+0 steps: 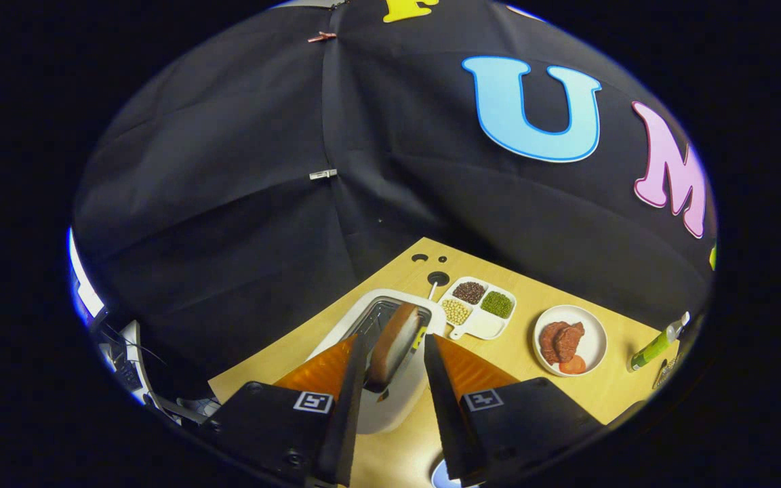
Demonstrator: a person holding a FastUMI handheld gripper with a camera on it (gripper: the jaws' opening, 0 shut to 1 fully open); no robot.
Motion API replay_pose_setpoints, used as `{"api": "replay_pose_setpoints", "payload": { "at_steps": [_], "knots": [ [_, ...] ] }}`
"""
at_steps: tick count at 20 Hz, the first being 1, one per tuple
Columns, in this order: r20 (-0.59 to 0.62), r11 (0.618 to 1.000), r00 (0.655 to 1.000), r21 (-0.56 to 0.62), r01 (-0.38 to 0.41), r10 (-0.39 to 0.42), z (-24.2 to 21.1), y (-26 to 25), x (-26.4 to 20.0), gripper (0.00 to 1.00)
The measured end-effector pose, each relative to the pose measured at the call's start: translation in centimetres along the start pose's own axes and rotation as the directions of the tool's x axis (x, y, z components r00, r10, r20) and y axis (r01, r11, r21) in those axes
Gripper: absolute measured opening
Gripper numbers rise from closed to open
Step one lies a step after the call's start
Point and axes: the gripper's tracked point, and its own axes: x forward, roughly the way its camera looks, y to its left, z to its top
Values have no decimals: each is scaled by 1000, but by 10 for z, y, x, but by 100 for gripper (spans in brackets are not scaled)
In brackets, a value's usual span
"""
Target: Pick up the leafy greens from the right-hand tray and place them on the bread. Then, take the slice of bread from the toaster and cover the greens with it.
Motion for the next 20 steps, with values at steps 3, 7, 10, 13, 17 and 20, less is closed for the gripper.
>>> {"api": "replay_pose_setpoints", "payload": {
  "at_steps": [3,7,10,13,17,20],
  "knots": [
    [-46,999,998,-10,41,-41,-12,3,25,55],
    [-101,996,991,-5,87,-87,-25,-2,47,55],
    [-140,994,985,7,106,-104,-36,-4,58,55],
    [-134,987,978,18,160,-156,-33,-13,62,46],
    [-154,988,980,63,140,-129,-29,-6,62,16],
    [-126,989,985,71,131,-121,-20,-2,54,12]
  ]
}}
